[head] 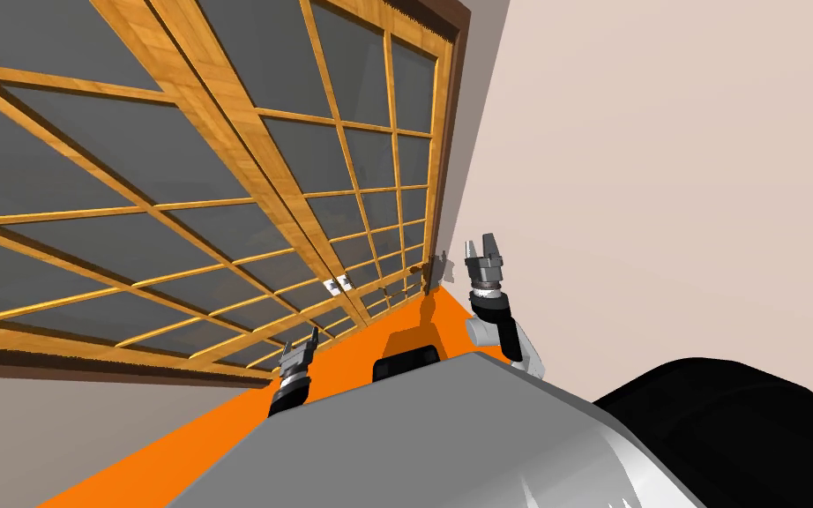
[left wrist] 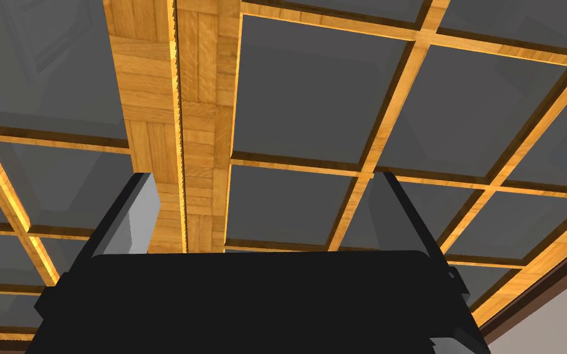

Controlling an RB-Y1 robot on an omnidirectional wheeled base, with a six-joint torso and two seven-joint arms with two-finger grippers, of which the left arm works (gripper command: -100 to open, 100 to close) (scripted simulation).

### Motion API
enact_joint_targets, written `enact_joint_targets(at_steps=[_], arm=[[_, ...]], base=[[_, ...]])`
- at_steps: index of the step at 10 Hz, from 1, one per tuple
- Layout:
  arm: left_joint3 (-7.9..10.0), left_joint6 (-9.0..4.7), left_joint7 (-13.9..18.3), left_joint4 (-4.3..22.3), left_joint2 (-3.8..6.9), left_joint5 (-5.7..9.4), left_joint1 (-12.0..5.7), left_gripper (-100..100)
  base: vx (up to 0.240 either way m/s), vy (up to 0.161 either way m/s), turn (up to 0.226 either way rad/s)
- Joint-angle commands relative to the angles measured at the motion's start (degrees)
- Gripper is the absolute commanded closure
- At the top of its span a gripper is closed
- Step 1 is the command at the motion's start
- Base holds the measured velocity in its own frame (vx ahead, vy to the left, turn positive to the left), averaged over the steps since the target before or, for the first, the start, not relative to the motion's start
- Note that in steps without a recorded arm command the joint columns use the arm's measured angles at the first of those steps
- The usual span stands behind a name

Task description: Pull the door open

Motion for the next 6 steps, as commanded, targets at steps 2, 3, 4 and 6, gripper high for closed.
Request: enact_joint_targets(at_steps=[2,3,4,6], arm=[[1.12,-0.94,-3.50,2.71,-0.84,-0.98,-0.84,-100],[1.35,-1.17,-4.18,3.33,-1.04,-1.17,-1.04,-100],[1.82,-1.63,-5.54,4.55,-1.43,-1.55,-1.44,-100],[2.62,-2.42,-7.90,6.64,-2.17,-2.21,-2.17,-100]], base=[[0.143,0.014,-0.030],[0.144,0.037,-0.028],[0.159,0.030,-0.030],[0.154,0.006,-0.033]])
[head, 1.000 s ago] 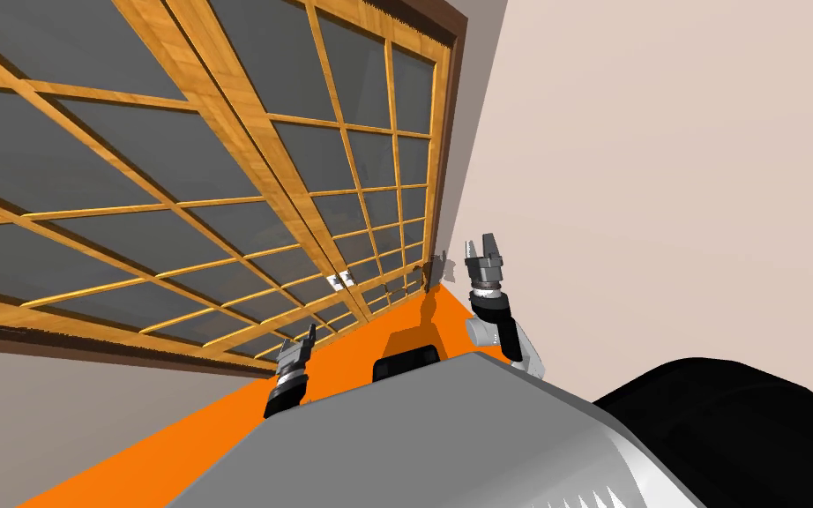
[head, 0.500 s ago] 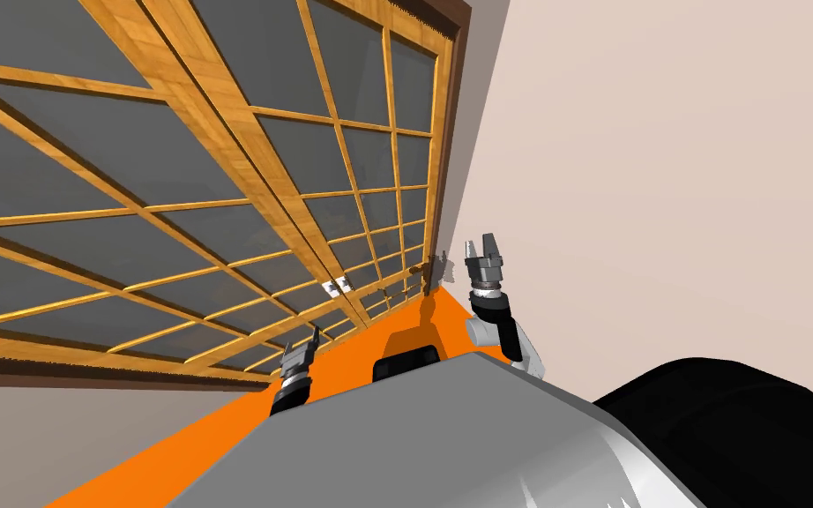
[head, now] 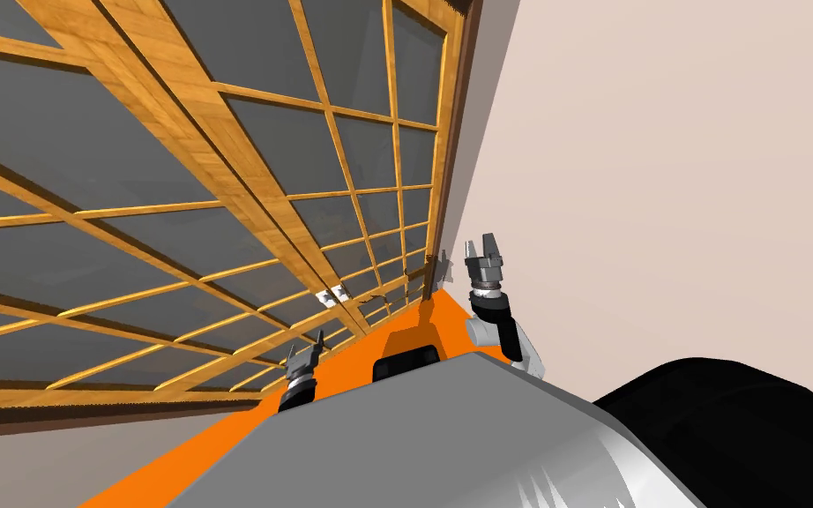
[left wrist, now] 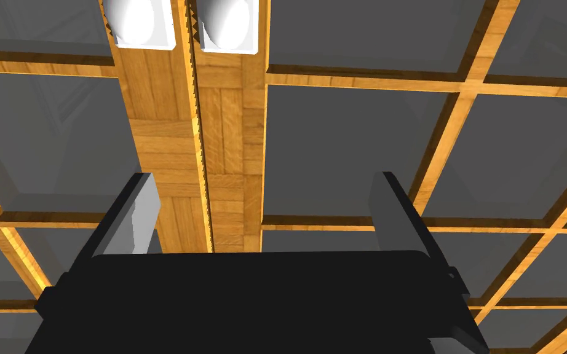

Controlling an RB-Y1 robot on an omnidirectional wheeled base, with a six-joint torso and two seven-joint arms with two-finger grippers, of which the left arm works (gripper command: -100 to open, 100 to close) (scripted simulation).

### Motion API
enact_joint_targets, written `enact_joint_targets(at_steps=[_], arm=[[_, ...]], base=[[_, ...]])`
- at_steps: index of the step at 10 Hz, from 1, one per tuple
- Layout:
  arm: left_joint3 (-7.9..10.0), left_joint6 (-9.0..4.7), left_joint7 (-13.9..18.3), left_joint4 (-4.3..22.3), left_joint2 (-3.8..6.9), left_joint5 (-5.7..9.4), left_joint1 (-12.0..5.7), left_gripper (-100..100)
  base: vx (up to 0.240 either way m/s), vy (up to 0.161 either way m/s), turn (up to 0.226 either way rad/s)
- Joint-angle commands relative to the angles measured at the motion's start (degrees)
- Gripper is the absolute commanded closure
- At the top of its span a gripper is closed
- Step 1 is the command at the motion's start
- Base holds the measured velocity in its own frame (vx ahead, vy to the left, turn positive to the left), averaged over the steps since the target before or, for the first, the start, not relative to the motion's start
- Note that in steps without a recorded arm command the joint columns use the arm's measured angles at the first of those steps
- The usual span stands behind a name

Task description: Pull the door open

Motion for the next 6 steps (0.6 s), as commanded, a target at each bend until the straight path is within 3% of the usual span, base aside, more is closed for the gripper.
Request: enact_joint_targets(at_steps=[1,3,4,5,6], arm=[[0.55,-0.73,-1.89,1.49,-0.73,-0.48,-0.50,-100],[1.16,-1.38,-3.81,3.13,-1.49,-1.02,-1.29,-100],[0.96,-1.27,-3.12,2.60,-1.27,-0.84,-0.95,-100],[1.70,-1.09,-3.50,3.24,-0.05,-0.67,-0.06,-100],[1.93,-1.04,-3.57,3.43,0.34,-0.60,0.20,-100]], base=[[0.141,0.001,-0.041],[0.162,0.023,-0.031],[0.077,0.013,-0.008],[-0.078,-0.017,0.093],[-0.154,-0.010,0.066]])
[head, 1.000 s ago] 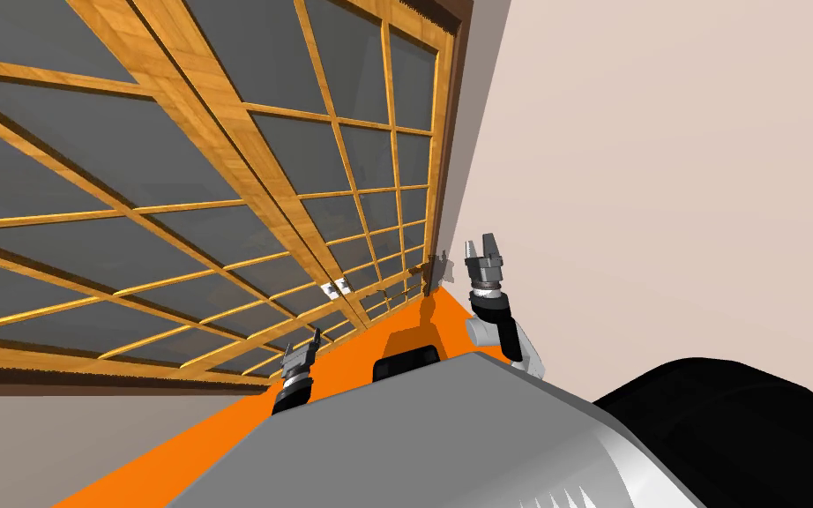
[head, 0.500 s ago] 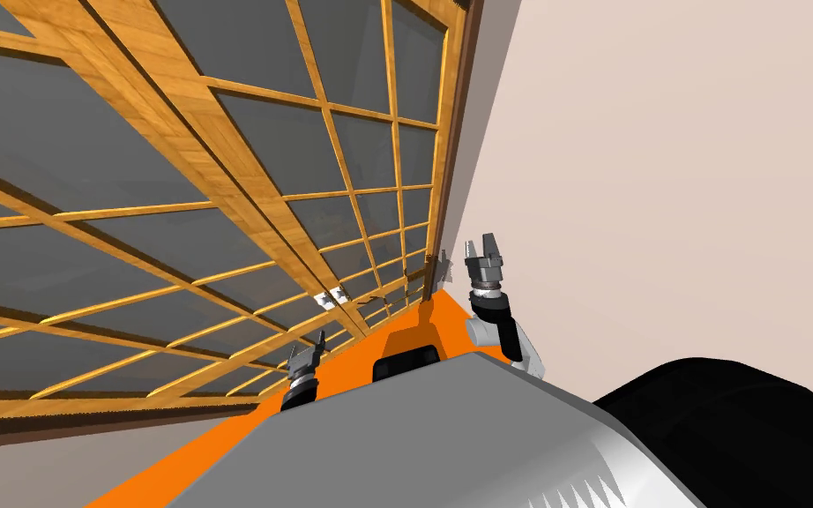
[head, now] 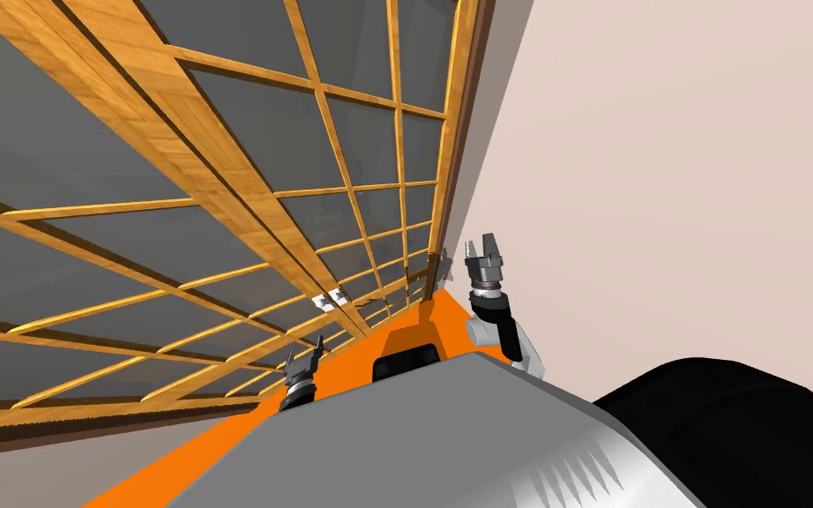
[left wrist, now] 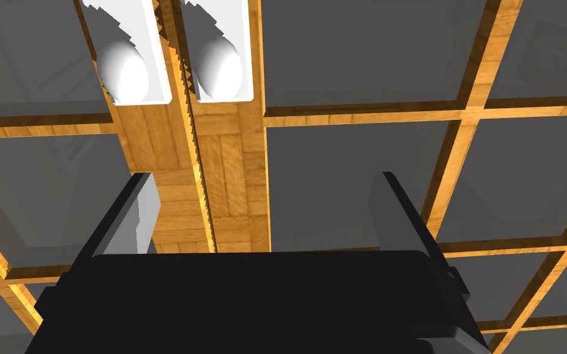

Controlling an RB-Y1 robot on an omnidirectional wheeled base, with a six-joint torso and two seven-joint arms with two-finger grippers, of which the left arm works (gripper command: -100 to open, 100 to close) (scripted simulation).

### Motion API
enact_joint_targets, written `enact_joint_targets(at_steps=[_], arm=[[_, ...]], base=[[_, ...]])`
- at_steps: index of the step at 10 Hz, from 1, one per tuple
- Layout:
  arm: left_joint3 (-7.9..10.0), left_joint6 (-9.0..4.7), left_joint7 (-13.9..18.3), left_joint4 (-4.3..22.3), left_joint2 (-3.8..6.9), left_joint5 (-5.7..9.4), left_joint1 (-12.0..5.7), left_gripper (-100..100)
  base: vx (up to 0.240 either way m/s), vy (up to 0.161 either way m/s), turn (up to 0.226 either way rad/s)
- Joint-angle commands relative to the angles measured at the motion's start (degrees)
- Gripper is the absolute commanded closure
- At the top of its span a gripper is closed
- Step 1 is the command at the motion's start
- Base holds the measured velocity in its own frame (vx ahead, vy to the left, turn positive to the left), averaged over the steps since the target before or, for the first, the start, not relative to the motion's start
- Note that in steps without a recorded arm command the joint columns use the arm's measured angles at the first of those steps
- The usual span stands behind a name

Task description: Pull the door open

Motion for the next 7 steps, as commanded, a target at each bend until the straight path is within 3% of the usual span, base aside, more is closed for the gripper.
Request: enact_joint_targets(at_steps=[1,2,3,7], arm=[[0.72,-0.20,-0.23,1.00,1.09,0.25,0.66,-100],[0.72,-0.20,-0.23,1.00,1.09,0.25,0.66,-100],[1.65,0.03,-0.53,1.76,2.35,0.54,1.55,-100],[4.42,0.72,-1.52,4.06,4.95,1.45,3.73,-100]], base=[[-0.171,0.016,0.065],[-0.126,-0.004,0.019],[-0.139,-0.007,0.066],[-0.183,-0.008,0.095]])
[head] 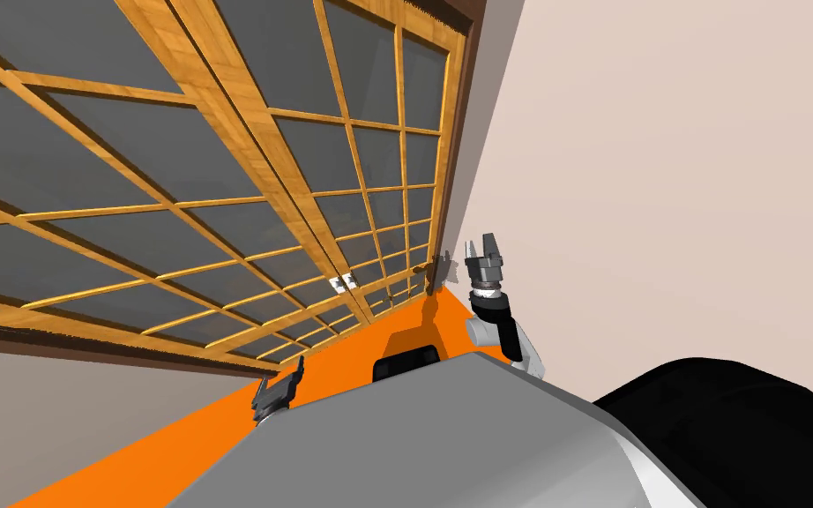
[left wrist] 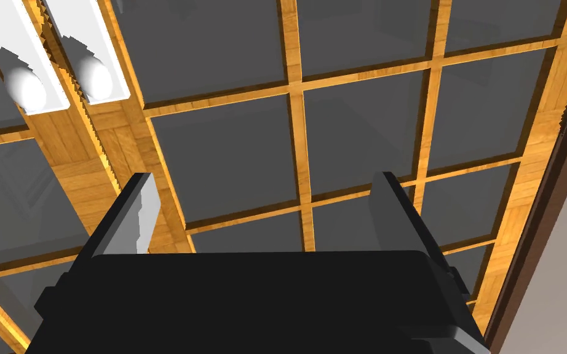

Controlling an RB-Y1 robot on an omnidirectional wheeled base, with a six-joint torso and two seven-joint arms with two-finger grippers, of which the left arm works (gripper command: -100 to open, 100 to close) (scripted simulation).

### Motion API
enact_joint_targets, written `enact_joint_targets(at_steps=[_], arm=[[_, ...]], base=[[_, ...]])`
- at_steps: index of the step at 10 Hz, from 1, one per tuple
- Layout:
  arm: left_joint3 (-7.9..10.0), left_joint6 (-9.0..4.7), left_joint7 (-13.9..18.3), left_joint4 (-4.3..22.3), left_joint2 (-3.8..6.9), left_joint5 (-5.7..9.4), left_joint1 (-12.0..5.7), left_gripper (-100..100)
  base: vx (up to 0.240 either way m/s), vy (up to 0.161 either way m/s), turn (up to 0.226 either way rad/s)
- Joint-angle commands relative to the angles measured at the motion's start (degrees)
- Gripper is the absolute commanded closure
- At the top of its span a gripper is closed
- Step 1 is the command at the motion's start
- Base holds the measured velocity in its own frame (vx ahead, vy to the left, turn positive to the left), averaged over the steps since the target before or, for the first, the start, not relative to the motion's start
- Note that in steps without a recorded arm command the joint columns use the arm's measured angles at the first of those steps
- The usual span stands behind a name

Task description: Pull the door open

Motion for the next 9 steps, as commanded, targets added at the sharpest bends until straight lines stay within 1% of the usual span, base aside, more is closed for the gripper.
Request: enact_joint_targets(at_steps=[1,3,4,5,6,7,8,9], arm=[[1.25,0.56,-0.53,0.77,0.74,0.39,0.99,-100],[2.95,1.00,-1.25,2.24,1.58,0.96,1.89,-100],[4.12,1.32,-1.82,3.32,1.91,1.37,2.25,-100],[4.92,1.55,-2.28,4.10,1.96,1.65,2.27,-100],[6.01,1.89,-3.10,5.33,1.62,2.06,1.63,-100],[6.30,2.03,-3.69,5.98,0.84,2.22,0.24,-100],[6.28,2.04,-3.82,6.08,0.58,2.22,-0.24,-100],[6.21,2.06,-4.04,6.23,0.11,2.23,-1.10,-100]], base=[[-0.169,0.006,0.083],[-0.175,0.022,0.080],[-0.184,0.025,0.084],[-0.149,0.022,0.046],[-0.075,0.031,-0.005],[0.080,0.068,-0.113],[0.161,0.050,-0.084],[0.166,0.023,-0.062]])
